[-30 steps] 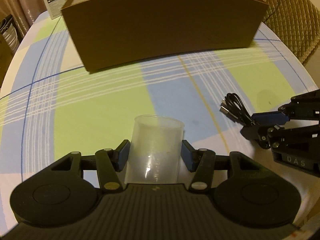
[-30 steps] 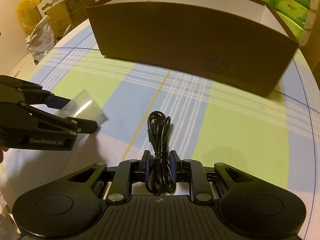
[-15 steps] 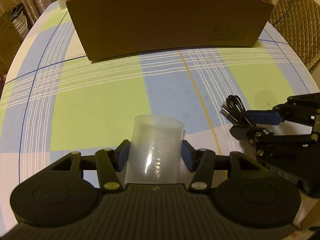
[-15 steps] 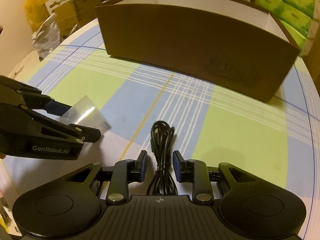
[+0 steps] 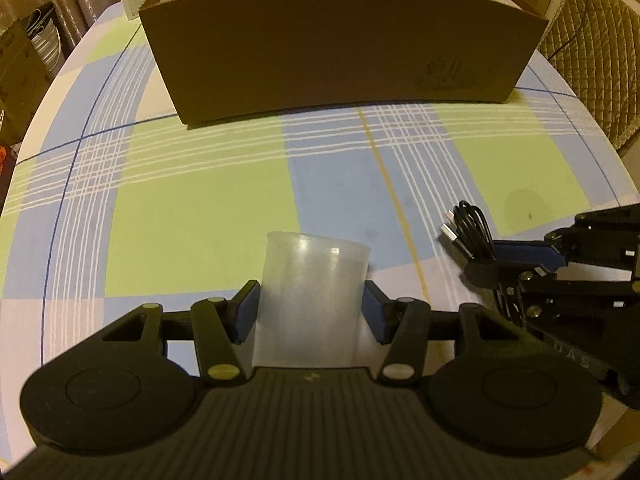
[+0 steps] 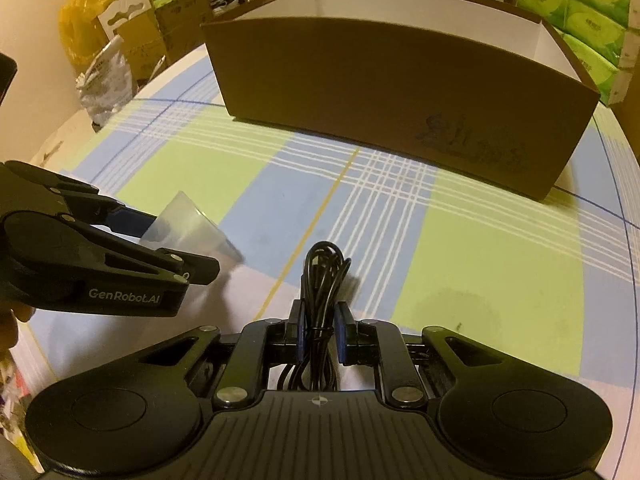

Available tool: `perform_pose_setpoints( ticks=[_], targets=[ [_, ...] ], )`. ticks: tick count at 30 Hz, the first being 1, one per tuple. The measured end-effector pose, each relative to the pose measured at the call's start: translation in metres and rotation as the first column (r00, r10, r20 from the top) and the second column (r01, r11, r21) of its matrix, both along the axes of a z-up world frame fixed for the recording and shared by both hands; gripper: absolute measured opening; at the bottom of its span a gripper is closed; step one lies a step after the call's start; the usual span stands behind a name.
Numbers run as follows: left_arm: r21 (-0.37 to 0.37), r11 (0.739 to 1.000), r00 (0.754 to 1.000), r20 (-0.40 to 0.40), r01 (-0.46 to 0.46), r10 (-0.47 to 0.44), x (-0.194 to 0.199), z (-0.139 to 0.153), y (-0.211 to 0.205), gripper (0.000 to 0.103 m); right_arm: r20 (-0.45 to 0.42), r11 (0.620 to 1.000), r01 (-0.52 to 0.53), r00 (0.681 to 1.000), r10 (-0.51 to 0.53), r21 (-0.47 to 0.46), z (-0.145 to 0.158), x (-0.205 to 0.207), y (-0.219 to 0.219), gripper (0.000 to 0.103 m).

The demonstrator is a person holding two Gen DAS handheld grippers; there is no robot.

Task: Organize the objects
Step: 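Grasp the clear plastic cup with the left tool while the right tool holds the cable, then carry the cable and clear cup over the brown box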

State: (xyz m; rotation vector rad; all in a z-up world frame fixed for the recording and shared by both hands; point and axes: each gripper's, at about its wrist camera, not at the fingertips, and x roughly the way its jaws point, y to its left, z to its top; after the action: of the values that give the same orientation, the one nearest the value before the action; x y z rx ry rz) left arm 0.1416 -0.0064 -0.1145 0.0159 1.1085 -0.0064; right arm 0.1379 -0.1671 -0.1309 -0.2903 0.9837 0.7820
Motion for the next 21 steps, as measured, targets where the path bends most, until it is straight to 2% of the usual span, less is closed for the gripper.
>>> perform_pose_setpoints(
  ticks=[9, 12, 21],
  targets=[
    [-0.013, 1.000, 0.999, 0.036, -0.001, 0.001, 0.006, 0.020, 0.001, 0.049, -0.020, 0.995, 0.049, 0.999, -0.047, 0.086, 0.023, 0.009, -0.009, 0.011],
    [-0.015, 1.000, 0.998, 0.057, 0.000, 0.000, 0.010, 0.029, 0.001, 0.044, -0.020, 0.991, 0.061, 0.998, -0.059, 0.117, 0.032, 0.014, -0.011, 0.011],
    [-0.032, 0.999, 0.995, 0.103, 0.007, -0.003, 0.017, 0.046, 0.005, 0.044, 0.007, 0.985, 0.072, 0.997, -0.074, 0.155, 0.047, 0.025, -0.010, 0.011]
  ],
)
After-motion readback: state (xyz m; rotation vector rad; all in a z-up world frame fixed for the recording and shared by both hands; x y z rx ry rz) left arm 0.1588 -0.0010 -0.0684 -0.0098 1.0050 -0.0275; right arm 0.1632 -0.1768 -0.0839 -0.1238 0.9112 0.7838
